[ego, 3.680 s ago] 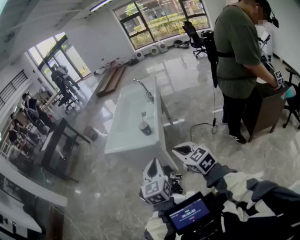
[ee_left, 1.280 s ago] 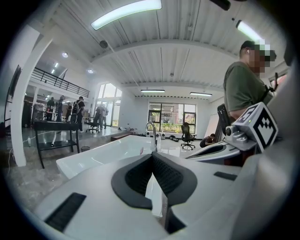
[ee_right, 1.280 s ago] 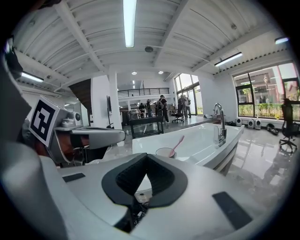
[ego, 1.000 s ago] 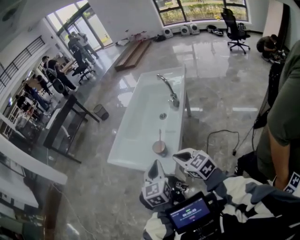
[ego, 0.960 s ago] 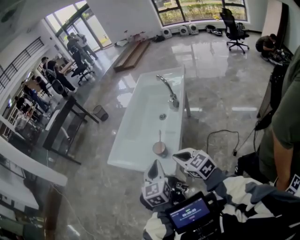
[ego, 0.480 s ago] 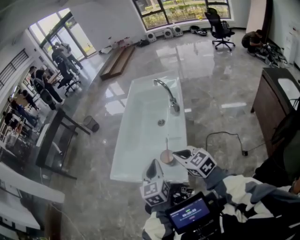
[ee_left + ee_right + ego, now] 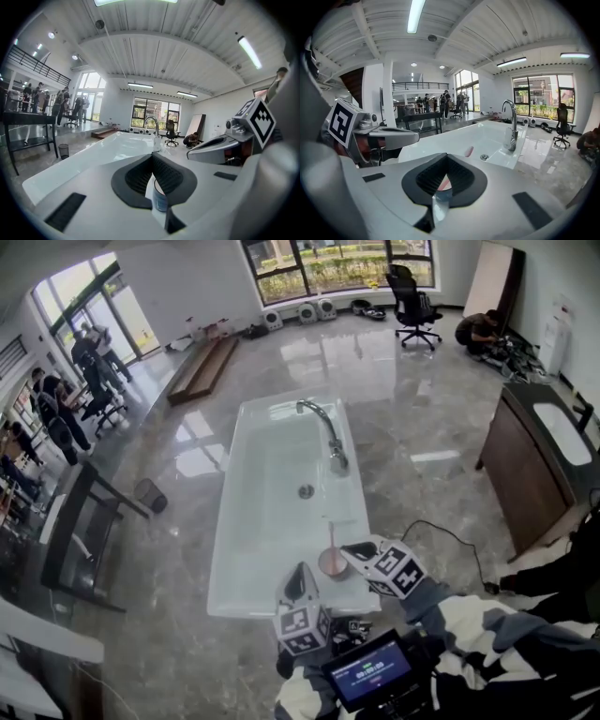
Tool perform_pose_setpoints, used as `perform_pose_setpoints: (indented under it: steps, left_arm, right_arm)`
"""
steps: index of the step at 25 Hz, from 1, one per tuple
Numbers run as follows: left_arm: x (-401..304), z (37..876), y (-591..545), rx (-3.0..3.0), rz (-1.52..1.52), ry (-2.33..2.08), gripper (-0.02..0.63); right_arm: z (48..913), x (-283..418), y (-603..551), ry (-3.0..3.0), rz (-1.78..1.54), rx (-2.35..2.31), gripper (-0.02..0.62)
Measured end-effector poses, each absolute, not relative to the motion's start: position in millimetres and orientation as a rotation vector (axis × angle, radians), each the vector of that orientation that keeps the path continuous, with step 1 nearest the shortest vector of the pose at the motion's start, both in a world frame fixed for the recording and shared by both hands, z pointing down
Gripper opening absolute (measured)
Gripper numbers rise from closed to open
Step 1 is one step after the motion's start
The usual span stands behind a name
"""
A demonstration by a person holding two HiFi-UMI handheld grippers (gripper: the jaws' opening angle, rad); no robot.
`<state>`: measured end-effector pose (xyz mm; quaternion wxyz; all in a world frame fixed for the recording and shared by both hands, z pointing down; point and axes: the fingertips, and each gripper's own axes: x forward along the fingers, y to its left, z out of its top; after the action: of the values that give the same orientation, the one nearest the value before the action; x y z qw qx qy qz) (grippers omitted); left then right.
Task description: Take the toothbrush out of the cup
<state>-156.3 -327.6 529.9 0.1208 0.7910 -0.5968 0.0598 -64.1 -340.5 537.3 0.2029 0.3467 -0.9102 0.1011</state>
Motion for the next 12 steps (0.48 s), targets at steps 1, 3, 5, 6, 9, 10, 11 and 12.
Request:
perform_pose_setpoints:
  steps: [1, 3, 5, 6, 9, 10, 11, 12]
  left_arm:
    - [-156.3, 529.5, -328.0, 2.314, 0.173, -1.739, 0.005]
    - [-157.3, 528.3, -328.4, 2.315, 0.170, -1.737, 0.005]
    - [-158.2, 527.9, -328.2, 2.311, 0.172, -1.739, 0.005]
    - [-158.7, 528.7, -328.1, 2.309, 0.174, -1.739, 0.005]
    - [-162.6, 534.3, -327.5, 2.295, 0.181, -1.737, 0.005]
    - [-164.2, 535.8, -326.7, 2.293, 0.182, -1.737, 0.005]
    - [-165.4, 537.1, -325.3, 2.295, 0.182, -1.735, 0.005]
    - [-165.9, 538.3, -322.9, 2.300, 0.185, -1.730, 0.005]
  right_arm:
    - [536.8, -64.6, -342.4, -2.540, 0.279, 0.969, 0.011]
    - [535.0, -66.2, -346.6, -2.542, 0.274, 0.971, 0.011]
    - [541.9, -64.5, -349.6, -2.520, 0.290, 0.966, 0.011]
    - [547.4, -62.0, -352.1, -2.501, 0.298, 0.968, 0.011]
    - [569.2, -58.3, -361.0, -2.437, 0.343, 0.955, 0.012]
    - [575.4, -60.1, -364.1, -2.426, 0.368, 0.940, 0.062]
    - [580.7, -62.5, -366.7, -2.419, 0.396, 0.922, 0.129]
    - [585.0, -65.2, -368.7, -2.414, 0.421, 0.906, 0.161]
